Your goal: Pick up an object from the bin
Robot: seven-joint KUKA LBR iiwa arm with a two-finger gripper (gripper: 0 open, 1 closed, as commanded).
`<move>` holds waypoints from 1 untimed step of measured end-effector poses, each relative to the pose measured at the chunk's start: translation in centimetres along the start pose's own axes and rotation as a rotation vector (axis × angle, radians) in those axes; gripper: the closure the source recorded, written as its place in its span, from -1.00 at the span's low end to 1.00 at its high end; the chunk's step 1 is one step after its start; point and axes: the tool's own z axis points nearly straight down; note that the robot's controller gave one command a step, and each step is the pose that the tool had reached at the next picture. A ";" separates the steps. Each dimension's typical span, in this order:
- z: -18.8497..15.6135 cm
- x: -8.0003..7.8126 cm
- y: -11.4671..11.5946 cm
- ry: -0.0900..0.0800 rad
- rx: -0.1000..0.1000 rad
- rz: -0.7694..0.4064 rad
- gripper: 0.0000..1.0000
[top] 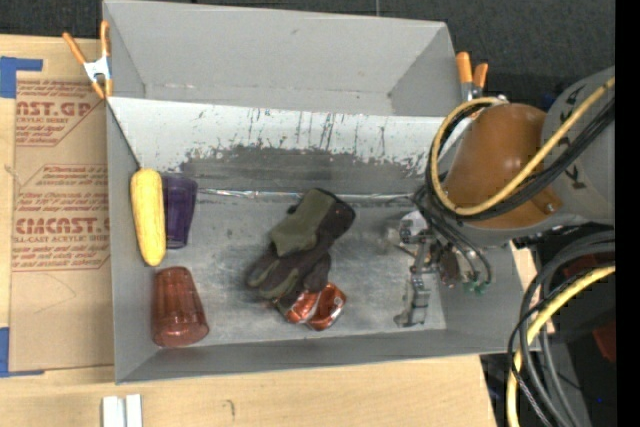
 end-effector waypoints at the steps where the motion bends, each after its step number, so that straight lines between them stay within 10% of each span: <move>1: -0.4 -0.2 0.0 -0.008 0.001 -0.001 -1.00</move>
Offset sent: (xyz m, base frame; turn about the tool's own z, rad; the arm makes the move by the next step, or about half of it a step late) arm 0.0003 0.0462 -0.0658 0.0516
